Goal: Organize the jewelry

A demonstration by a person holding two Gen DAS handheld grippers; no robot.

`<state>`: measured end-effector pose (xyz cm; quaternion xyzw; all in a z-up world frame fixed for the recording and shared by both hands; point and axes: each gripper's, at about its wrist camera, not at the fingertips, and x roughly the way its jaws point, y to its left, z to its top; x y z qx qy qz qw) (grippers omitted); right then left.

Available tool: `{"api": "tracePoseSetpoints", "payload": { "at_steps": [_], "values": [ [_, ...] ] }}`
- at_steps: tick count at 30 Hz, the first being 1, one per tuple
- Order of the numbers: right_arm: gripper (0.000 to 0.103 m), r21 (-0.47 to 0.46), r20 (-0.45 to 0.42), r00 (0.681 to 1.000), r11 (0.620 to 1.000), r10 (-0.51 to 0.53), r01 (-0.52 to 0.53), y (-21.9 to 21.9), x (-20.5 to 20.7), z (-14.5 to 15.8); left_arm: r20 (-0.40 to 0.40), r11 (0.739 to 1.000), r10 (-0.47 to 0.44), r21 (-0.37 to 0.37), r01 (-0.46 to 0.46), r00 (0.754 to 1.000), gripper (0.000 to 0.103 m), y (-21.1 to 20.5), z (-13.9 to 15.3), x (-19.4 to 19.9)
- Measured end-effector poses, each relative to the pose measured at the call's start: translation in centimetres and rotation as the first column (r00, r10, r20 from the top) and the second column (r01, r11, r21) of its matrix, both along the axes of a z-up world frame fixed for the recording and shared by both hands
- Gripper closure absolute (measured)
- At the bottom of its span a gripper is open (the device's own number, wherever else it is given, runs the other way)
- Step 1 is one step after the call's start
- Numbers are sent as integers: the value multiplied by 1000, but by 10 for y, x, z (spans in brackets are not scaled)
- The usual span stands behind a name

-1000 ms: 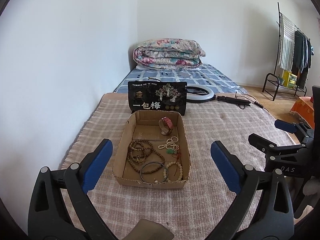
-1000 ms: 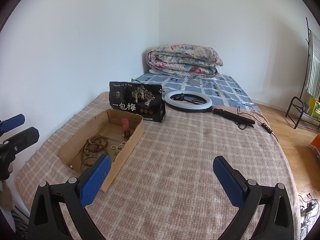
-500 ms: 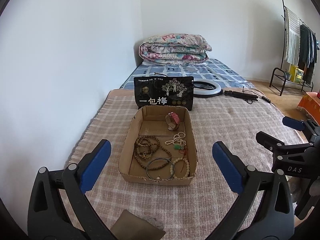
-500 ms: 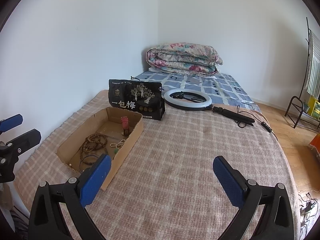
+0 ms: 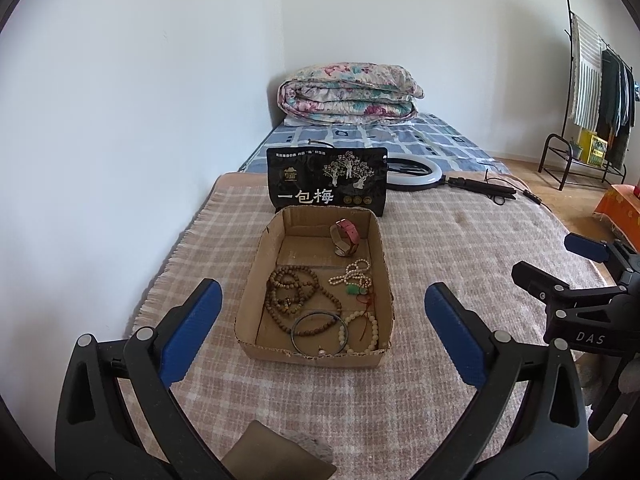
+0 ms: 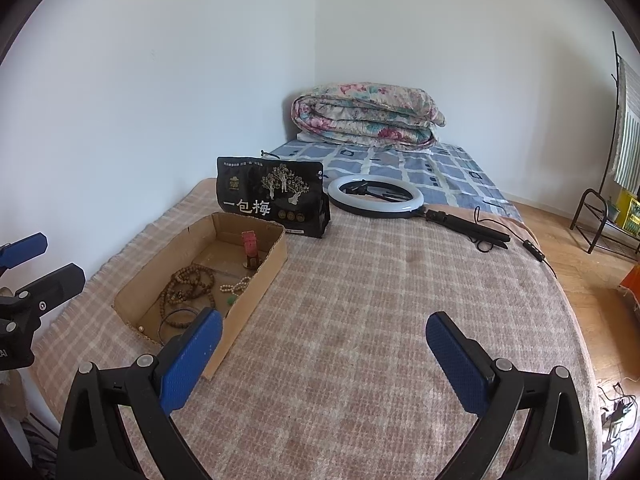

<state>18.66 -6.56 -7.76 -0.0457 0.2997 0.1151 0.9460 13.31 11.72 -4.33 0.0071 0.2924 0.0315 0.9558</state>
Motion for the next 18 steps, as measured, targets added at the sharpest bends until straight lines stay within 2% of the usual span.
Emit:
{"api": "tracePoseSetpoints", "payload": {
  "at_steps": [18],
  "values": [
    [0, 4, -7, 1000, 1000, 1, -1, 0, 0, 0, 1, 1000, 0, 2, 0, 1000, 0, 0, 0, 0]
  ]
}}
